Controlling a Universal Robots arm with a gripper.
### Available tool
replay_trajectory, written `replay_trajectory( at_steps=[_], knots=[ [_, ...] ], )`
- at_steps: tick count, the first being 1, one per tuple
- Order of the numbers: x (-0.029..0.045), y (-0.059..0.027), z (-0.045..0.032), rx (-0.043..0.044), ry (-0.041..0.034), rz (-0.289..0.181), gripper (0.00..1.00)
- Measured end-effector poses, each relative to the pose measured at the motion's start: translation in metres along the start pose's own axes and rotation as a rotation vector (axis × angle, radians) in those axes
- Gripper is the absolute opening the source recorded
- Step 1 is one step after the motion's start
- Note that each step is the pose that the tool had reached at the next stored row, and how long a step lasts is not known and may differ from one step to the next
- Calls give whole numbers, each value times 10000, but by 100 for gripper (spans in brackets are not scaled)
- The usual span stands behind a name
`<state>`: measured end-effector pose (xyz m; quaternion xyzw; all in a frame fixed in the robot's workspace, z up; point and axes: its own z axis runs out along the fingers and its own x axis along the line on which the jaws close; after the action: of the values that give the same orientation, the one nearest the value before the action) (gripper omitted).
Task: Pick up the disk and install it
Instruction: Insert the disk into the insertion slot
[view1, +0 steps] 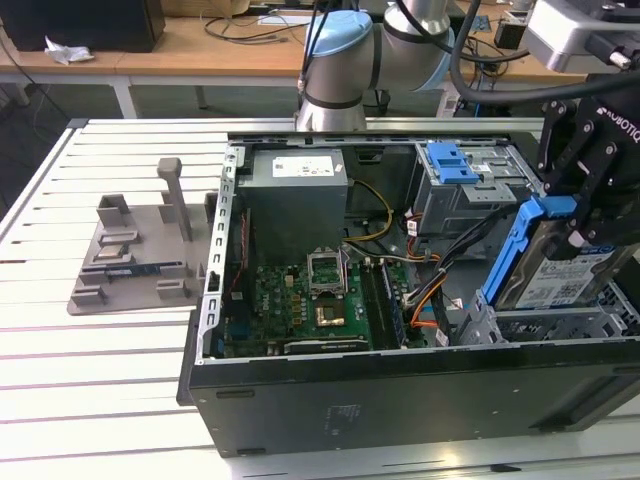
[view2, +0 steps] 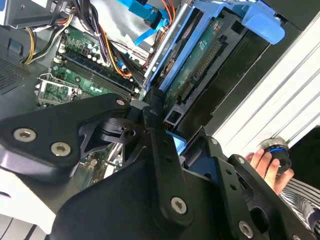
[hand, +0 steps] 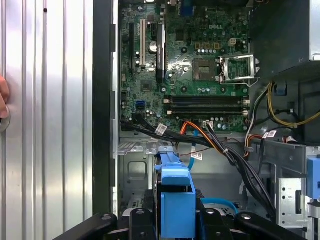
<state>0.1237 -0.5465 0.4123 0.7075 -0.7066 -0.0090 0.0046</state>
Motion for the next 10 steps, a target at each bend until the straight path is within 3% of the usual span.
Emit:
replay_trajectory(
  at_steps=[6, 8, 10],
  knots=[
    [0, 0, 7, 0, 0, 0, 36],
    [0, 0, 8, 0, 1, 0, 44],
    [0, 0, 9, 0, 0, 1, 44]
  ],
)
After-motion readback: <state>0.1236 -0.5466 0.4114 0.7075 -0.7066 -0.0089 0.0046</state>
